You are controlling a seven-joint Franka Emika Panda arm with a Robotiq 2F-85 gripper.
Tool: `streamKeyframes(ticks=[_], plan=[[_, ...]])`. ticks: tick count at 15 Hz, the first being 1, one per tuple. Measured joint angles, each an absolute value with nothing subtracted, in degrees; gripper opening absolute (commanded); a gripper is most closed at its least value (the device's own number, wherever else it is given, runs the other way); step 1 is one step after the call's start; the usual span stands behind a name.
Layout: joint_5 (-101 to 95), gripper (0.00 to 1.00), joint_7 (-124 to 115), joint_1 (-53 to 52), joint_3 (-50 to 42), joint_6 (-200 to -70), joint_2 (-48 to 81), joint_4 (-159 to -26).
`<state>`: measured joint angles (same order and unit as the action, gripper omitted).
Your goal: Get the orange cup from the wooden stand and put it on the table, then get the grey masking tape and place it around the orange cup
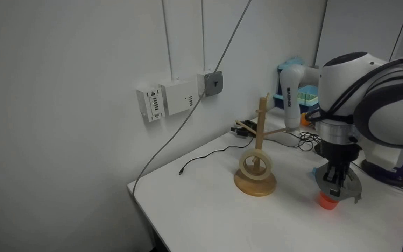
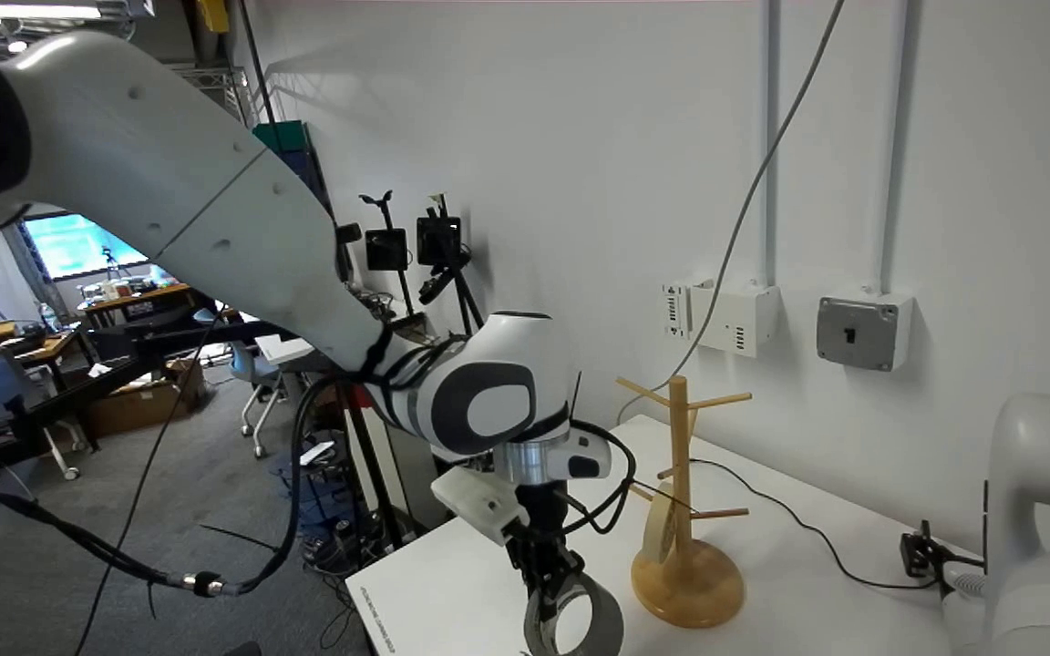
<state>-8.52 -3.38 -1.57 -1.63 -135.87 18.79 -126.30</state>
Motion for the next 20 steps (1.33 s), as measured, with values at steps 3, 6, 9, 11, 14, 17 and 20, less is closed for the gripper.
streamKeyframes(ticks=[3, 6, 9, 11, 14, 17, 20], plan=[[-8.5, 0.05, -3.4, -1.4, -2.6, -135.9, 21.9, -124.4], [-8.5, 0.05, -3.4, -0.6, -3.8, -135.9, 23.6, -123.2], [-8.5, 0.05, -3.3, 0.4, -4.5, -135.9, 24.9, -122.2], [-8.5, 0.05, -3.3, 1.0, -4.5, -135.9, 25.8, -121.4], [-8.4, 0.05, -3.1, 1.3, -4.5, -135.9, 27.4, -120.1], [-6.8, 0.05, -2.7, 1.4, -4.2, -135.9, 28.7, -118.8], [-5.2, 0.05, -2.2, 1.4, -3.8, -135.9, 30.0, -117.6]])
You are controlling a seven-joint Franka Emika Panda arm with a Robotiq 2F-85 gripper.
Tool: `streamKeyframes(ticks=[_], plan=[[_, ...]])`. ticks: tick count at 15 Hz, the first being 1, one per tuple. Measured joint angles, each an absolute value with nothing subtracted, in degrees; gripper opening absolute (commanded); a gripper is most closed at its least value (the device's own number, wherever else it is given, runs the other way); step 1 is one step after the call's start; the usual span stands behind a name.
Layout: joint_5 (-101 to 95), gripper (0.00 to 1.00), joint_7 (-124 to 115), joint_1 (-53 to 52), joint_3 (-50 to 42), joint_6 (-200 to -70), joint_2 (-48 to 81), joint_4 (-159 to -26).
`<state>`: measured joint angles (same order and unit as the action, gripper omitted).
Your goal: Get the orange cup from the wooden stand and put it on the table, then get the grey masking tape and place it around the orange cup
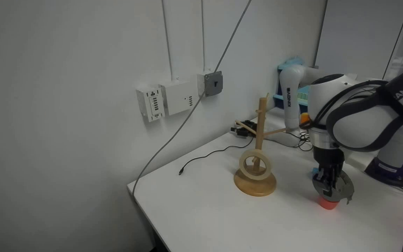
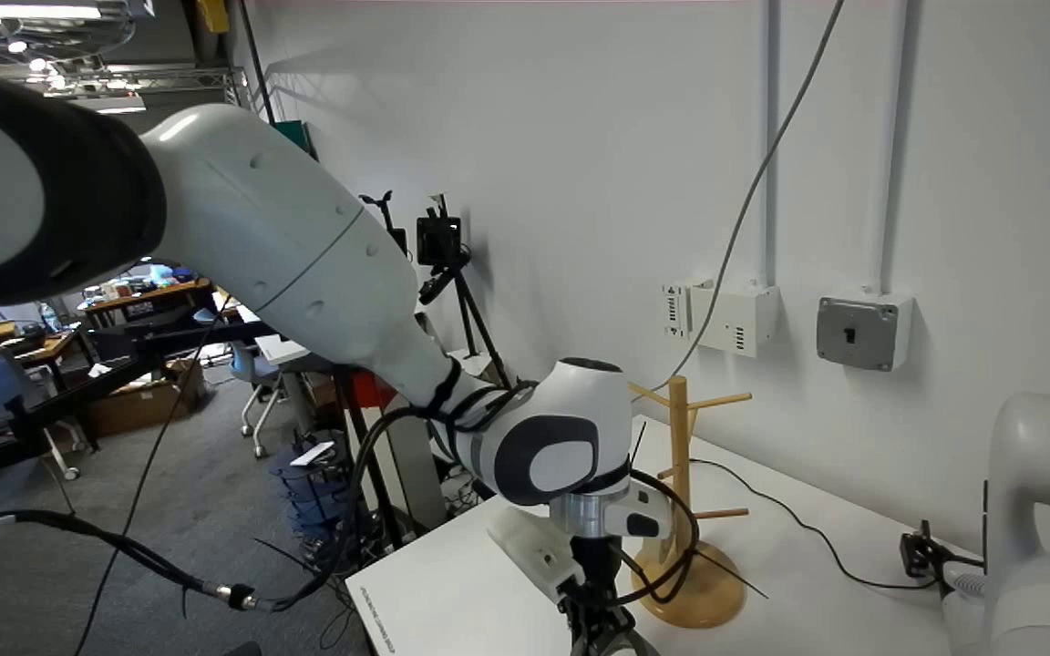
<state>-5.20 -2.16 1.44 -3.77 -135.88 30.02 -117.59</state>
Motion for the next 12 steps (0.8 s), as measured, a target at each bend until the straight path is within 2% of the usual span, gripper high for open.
streamKeyframes(ticks=[12], plan=[[-4.8, 0.05, -1.9, 1.8, -3.6, -135.3, 32.3, -116.0]])
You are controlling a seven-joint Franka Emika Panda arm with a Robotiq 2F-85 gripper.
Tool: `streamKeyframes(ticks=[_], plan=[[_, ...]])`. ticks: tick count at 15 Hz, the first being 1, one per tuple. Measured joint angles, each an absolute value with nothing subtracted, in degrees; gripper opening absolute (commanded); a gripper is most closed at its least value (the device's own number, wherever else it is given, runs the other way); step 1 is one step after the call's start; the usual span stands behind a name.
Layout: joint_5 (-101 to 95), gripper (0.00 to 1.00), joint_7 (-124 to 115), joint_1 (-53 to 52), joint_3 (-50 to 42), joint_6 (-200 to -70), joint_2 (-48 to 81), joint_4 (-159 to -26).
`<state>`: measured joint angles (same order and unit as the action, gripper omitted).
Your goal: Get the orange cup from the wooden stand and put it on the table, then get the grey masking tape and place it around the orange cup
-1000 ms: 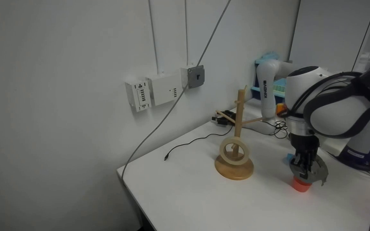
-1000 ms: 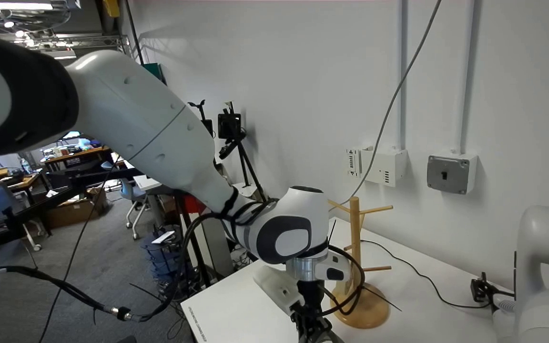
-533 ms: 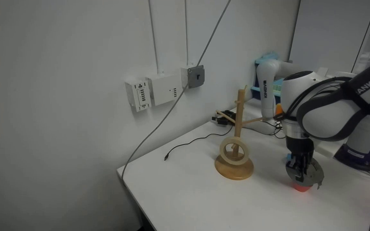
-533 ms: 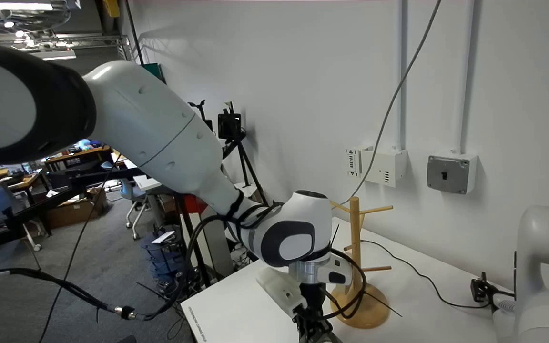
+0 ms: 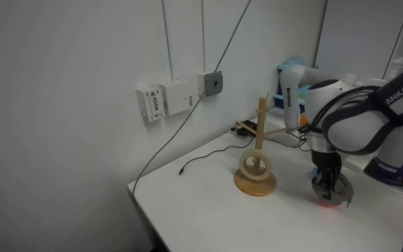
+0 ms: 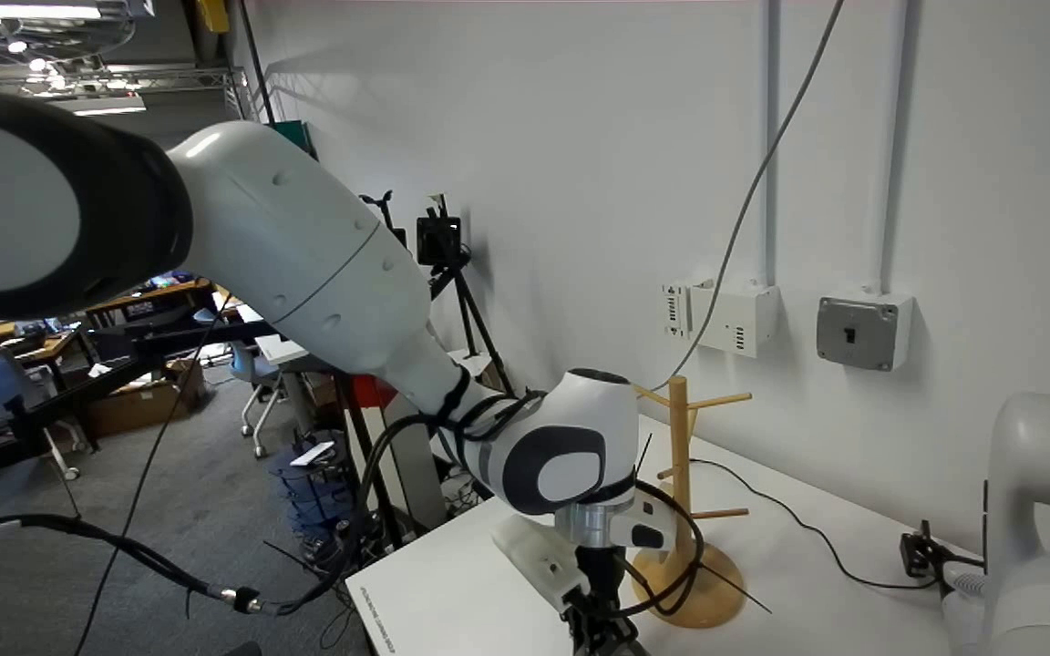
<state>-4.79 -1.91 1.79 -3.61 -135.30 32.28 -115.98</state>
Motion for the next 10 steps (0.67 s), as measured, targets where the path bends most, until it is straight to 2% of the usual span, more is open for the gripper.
streamKeyframes(ticks=[10], plan=[[-4.7, 0.05, -1.9, 2.1, -3.6, -134.9, 32.4, -115.6]])
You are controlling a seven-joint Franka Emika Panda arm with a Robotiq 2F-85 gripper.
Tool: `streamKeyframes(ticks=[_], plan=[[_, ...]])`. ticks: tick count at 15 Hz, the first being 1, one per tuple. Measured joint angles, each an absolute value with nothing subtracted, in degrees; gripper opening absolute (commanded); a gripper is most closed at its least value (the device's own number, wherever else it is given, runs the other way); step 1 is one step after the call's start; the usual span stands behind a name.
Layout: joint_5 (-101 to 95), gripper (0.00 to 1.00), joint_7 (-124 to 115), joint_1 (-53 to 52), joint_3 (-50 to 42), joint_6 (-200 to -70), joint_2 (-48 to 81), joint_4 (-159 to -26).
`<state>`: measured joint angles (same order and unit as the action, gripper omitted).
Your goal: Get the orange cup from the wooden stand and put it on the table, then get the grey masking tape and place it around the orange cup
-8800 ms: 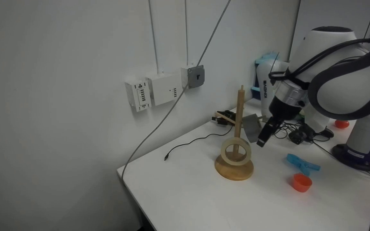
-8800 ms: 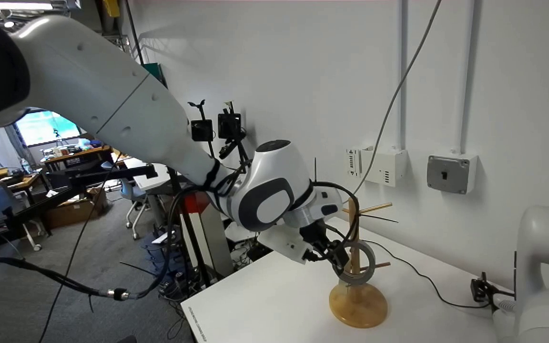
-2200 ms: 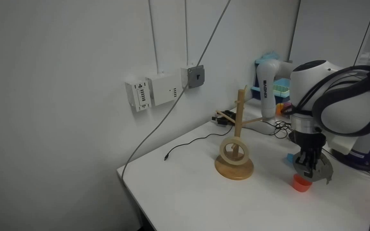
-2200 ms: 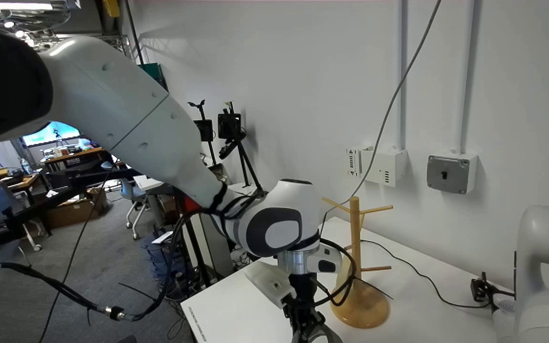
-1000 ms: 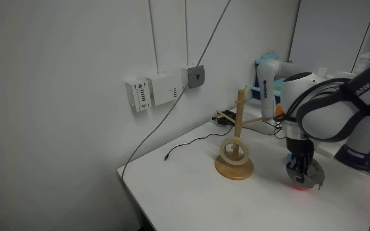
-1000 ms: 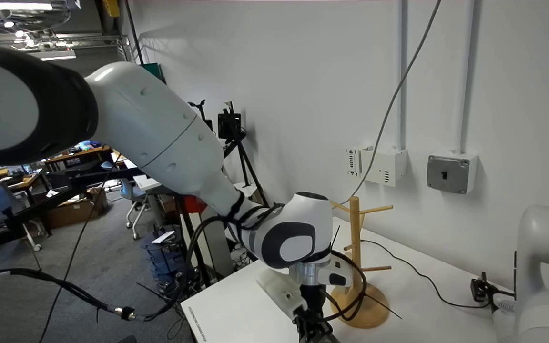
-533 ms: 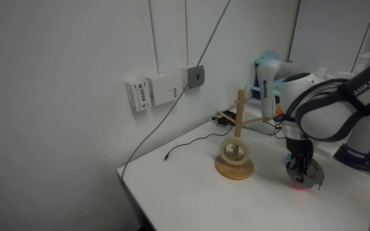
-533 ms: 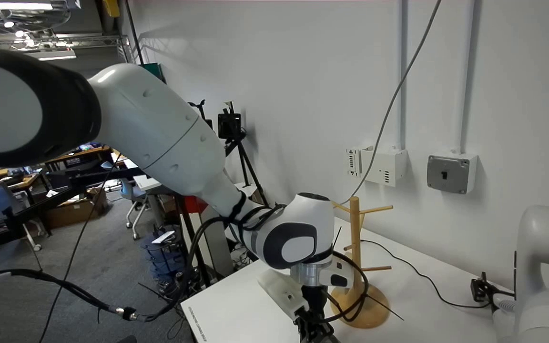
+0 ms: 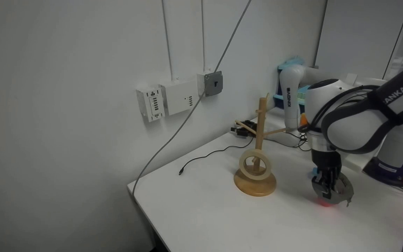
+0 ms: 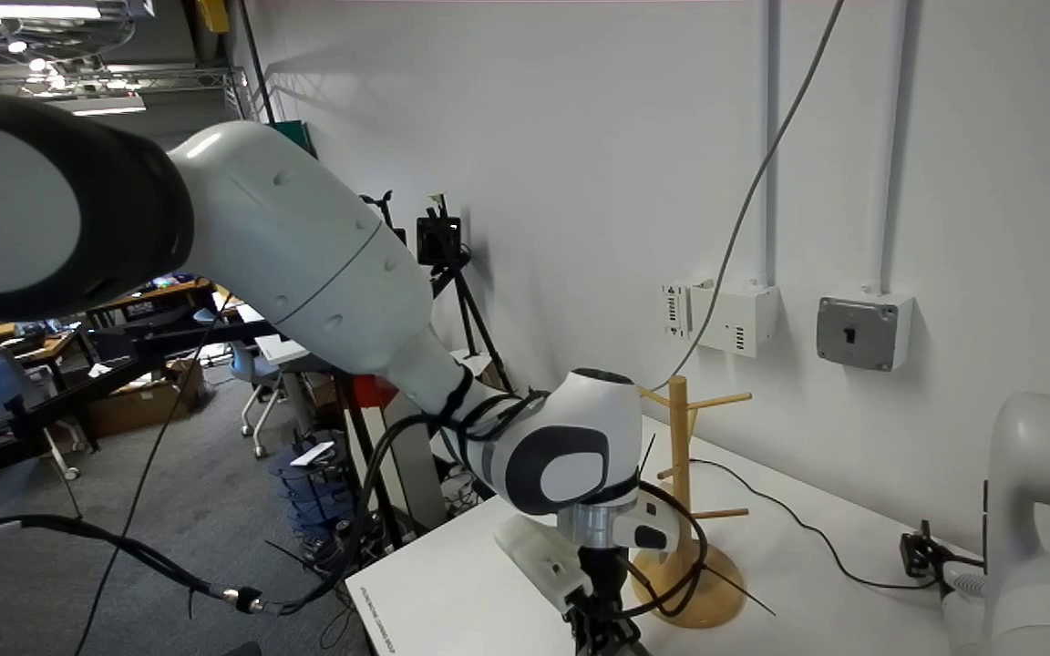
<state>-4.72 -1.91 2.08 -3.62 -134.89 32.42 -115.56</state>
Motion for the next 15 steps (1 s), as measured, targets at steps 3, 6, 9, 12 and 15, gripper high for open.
streamKeyframes(ticks=[3, 6, 9, 12, 15], plan=[[-4.7, 0.05, -1.9, 2.1, -3.7, -134.0, 32.3, -115.1], [-4.7, 0.05, -1.9, 2.1, -3.7, -133.1, 32.3, -115.0], [-4.7, 0.05, -1.9, 2.1, -3.5, -132.9, 32.5, -115.1], [-4.7, 0.05, -1.7, 2.1, -3.4, -132.9, 33.0, -115.0], [-4.7, 0.05, -1.6, 2.1, -3.4, -132.9, 33.9, -114.1]])
